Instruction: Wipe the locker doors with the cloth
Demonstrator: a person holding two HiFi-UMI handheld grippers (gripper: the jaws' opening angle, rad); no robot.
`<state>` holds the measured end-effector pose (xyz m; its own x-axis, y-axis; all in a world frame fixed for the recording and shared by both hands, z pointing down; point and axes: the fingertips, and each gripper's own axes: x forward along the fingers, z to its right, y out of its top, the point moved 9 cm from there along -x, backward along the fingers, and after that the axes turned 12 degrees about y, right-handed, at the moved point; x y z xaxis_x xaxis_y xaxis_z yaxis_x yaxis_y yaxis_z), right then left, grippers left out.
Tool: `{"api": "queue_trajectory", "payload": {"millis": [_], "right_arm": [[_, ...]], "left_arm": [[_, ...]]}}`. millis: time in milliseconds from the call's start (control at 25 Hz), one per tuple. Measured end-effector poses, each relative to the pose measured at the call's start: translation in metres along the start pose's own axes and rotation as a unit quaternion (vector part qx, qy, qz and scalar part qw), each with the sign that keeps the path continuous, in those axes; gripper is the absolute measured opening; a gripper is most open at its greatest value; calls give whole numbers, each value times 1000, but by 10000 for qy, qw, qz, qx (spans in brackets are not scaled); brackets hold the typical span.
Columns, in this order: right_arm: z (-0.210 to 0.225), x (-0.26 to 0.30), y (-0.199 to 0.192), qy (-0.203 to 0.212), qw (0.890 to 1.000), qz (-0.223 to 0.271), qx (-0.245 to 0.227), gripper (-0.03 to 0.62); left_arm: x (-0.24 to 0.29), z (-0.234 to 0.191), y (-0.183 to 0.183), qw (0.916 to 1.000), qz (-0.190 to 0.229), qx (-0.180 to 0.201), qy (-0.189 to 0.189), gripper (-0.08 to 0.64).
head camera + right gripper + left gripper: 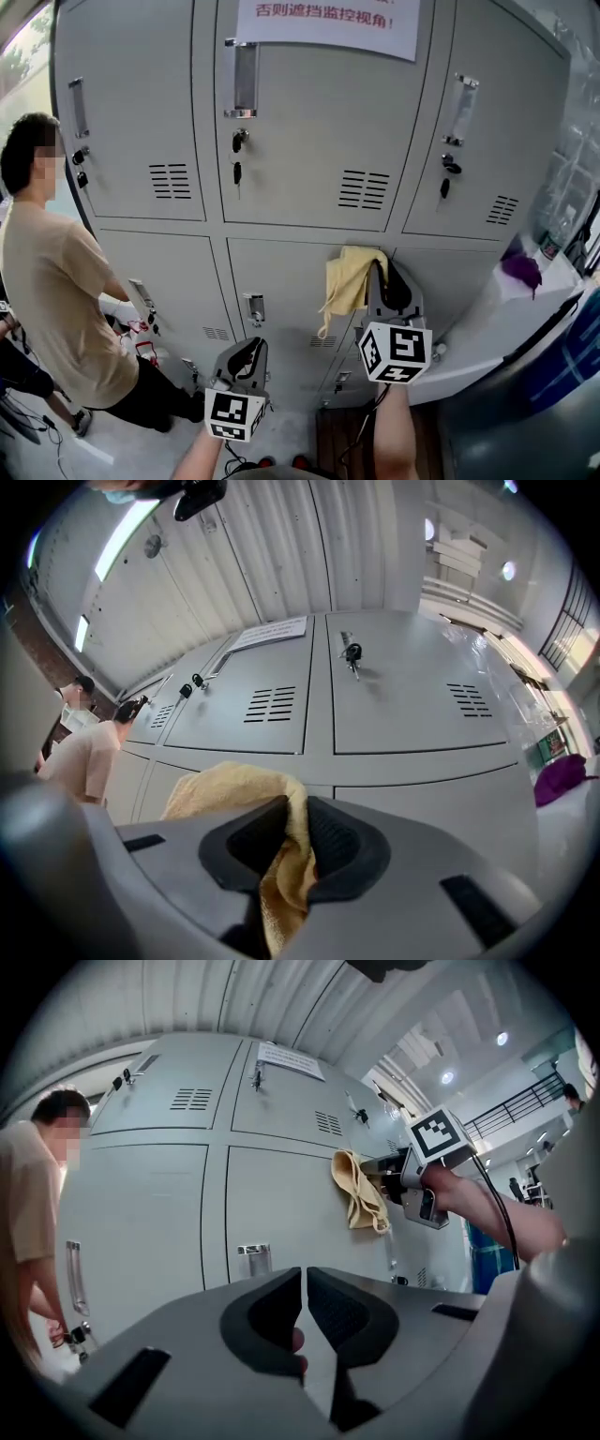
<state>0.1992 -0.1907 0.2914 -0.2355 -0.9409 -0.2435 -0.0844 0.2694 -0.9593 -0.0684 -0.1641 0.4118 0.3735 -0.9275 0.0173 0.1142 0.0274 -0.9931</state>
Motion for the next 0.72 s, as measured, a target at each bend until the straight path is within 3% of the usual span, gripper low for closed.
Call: {"api": "queue_trajectory", "payload": {"millis": [240,720], "right_arm": [[1,-1,0,39,10000,32,-8,74],[-43,-46,-4,672,9968,430,3,74]], "left_arm": [[1,4,-1,10000,-12,18,-25,40],[0,-1,-5,9999,-53,25,107,40]]}}
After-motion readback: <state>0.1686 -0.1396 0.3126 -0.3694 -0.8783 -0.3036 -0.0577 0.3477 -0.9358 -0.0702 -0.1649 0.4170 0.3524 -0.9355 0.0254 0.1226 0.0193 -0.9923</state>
